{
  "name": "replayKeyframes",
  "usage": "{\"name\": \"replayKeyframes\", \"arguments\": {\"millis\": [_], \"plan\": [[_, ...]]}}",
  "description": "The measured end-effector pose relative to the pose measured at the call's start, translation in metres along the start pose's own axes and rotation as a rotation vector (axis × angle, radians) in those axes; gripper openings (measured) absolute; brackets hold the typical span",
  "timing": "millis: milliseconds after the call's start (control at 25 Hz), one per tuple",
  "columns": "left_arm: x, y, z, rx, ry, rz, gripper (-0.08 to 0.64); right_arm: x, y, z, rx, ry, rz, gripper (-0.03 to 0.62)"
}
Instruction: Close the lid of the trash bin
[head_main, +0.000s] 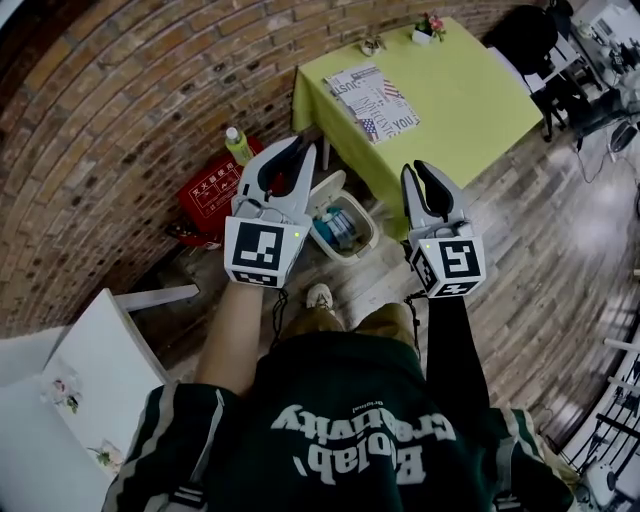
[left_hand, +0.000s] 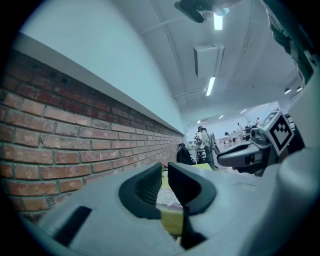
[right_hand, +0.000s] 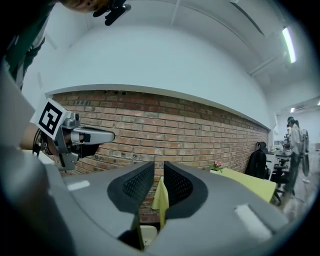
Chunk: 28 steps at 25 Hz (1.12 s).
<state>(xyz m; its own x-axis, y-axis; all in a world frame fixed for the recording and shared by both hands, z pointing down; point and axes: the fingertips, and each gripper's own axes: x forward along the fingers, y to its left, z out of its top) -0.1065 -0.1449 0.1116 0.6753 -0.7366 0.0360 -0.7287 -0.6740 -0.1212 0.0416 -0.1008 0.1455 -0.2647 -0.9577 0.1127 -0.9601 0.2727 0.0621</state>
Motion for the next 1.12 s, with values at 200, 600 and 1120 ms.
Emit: {"name": "replayKeyframes", "arguments": {"millis": [200,600,1120], "plan": [[0.003,0.01,-0.013,-0.012,0.025,0.002,0.044,0.013,0.005,-0.012,0.006,0.035,0.007,0.067],[0.014,0.018,-0.024,-0.009,0.045,0.041,0.044,0.041,0.006,-0.017,-0.005,0.03,0.071,0.06],[0.051,0.014,-0.019,-0.028,0.065,0.196,0.008,0.073,-0.043,-0.009,-0.044,-0.009,0.206,0.012]]}}
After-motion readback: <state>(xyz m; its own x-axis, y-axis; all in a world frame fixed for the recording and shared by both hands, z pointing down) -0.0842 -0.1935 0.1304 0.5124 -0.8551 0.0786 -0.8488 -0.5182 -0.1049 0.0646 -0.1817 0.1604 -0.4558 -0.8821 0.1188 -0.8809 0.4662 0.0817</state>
